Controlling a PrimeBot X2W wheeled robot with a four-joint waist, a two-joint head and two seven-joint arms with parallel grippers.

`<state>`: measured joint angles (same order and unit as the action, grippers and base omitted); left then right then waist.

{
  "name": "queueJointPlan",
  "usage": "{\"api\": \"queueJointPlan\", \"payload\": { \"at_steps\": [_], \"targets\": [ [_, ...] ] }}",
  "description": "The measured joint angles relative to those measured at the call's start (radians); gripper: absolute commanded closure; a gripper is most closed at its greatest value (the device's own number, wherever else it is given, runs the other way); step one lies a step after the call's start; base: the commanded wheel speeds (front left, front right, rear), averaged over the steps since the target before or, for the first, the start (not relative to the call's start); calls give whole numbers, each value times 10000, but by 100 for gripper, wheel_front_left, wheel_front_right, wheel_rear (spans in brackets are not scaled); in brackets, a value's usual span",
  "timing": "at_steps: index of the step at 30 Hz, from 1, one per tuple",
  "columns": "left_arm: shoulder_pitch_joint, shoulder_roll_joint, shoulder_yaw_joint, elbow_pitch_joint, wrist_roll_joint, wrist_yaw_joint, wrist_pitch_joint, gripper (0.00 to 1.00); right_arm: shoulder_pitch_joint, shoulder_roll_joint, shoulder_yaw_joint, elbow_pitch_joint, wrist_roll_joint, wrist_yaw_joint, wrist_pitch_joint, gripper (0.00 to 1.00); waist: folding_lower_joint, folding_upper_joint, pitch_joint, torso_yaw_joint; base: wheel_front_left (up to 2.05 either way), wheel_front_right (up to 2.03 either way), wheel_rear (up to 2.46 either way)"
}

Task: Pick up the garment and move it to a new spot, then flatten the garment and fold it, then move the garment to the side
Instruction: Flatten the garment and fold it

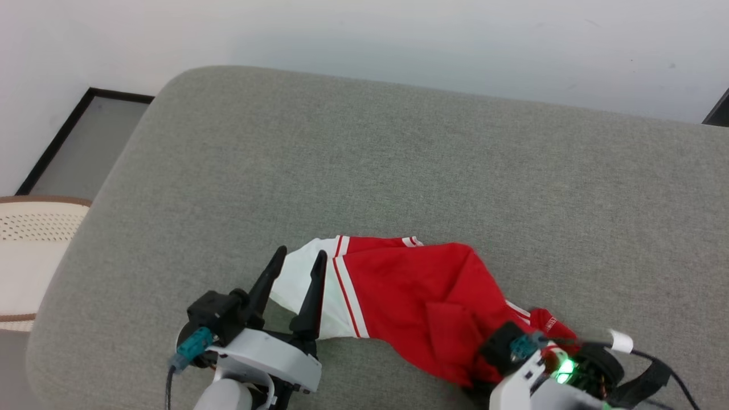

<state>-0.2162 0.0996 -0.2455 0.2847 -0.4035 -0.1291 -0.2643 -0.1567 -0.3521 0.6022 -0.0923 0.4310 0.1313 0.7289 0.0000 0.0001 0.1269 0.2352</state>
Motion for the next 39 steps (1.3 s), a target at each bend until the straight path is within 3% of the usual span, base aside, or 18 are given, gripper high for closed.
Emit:
{"api": "queueJointPlan", "payload": {
  "at_steps": [2,4,5,6,13,22,30,39],
  "targets": [
    [-7,-6,0,15,-2,0,0,0,-195,21,-31,341,-90,0,-196,86,1,0,-8,0,0,0,0],
    [-19,-8,-12,42,-2,0,0,0,-386,42,-23,652,-109,0,-339,70,0,-1,-33,-1,0,0,0],
    [-20,-4,-10,52,-4,0,0,0,-444,59,8,786,-102,0,-385,53,0,0,-53,-3,0,0,0],
    [-20,-2,-15,65,-4,0,0,0,-489,52,58,930,-104,0,-428,0,0,0,-76,-5,0,0,0],
    [122,77,-38,123,-8,0,0,0,-714,151,-107,1517,328,0,-407,0,0,0,-319,-73,0,0,0],
    [606,293,67,188,-10,0,0,0,-793,-4,-708,1156,972,0,-769,0,0,0,-811,-365,0,0,0],
    [1293,479,472,46,-54,0,0,0,-518,-416,-1166,796,861,0,-2631,0,0,0,-1377,-766,0,0,0],
    [2140,303,1678,-802,617,0,0,0,111,-424,-1708,1101,374,0,-4543,0,0,-1,-1915,-1262,0,0,0]
  ]
}}
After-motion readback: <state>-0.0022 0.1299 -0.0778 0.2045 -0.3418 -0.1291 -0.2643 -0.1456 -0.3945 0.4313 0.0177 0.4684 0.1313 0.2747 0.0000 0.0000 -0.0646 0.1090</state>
